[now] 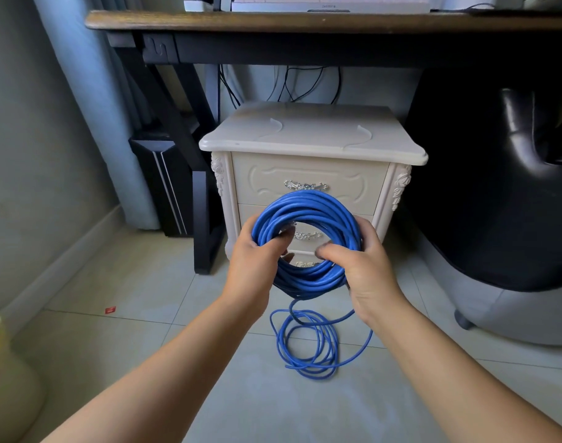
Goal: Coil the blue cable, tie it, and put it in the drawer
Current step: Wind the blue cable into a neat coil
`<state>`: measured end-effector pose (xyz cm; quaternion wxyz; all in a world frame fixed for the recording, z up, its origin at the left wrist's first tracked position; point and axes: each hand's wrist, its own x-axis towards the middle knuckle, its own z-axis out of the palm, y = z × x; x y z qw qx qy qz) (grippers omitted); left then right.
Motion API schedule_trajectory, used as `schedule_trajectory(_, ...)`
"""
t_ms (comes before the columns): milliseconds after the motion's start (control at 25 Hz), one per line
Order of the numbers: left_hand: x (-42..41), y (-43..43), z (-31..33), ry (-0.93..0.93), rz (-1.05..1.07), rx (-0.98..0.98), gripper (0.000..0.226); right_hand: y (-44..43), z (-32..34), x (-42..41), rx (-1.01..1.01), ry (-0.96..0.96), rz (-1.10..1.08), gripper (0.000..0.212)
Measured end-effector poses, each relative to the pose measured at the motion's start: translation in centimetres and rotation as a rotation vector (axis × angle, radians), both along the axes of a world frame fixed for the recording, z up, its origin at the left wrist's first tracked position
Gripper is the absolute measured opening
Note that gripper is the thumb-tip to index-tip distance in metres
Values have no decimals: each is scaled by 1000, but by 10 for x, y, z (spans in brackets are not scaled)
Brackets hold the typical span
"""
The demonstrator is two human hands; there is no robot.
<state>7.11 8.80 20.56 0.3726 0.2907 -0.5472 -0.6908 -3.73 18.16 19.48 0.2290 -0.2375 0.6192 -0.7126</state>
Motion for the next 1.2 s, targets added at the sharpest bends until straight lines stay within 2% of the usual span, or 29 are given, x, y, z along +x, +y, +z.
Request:
schedule_trajectory(80, 4, -6, 3, -112, -93, -52, 25, 0, 2, -5, 45, 91, -50, 46)
schedule_trajectory(160, 10, -15, 7, -259, -161, -205, 39, 3, 8, -10, 97, 211, -58, 47)
schedule_trajectory(240, 15, -19, 10, -368, -179, -447, 55, 7, 14, -10, 219, 436, -7, 48)
schedule_trajectory(360, 17, -13, 9, -538, -285, -948, 80, 8, 15, 2, 493, 817, 155, 48)
schedule_trajectory(440, 14, -7, 6, -652, -387, -1014, 89, 6, 11, 13, 572, 948, 242, 45)
schedule_trajectory(480, 13, -6, 4, -684, -382, -991, 87, 5, 9, 17, 580, 958, 243, 48)
schedule_trajectory(560, 12, -6, 2, -670, -310, -953, 69, 6, 10, 18, 530, 890, 192, 59)
schedule_trajectory(640, 12, -8, 5, -589, -243, -861, 41, 9, 13, 11, 412, 710, 163, 64)
schedule_trajectory(680, 12, -11, 7, -542, -214, -770, 33, 12, 14, 7, 353, 579, 178, 59)
schedule_trajectory(760, 15, -16, 8, -459, -181, -564, 33, 16, 13, 0, 266, 326, 280, 46)
schedule_trajectory(840, 16, -20, 7, -381, -175, -406, 36, 18, 8, -3, 222, 200, 352, 48)
schedule_trajectory(1000, 15, -21, 6, -240, -107, -179, 36, 17, 2, -3, 192, 101, 344, 70)
schedule_trajectory(1200, 12, -17, 2, -107, -2, 68, 28, 12, 1, 7, 210, 55, 233, 69)
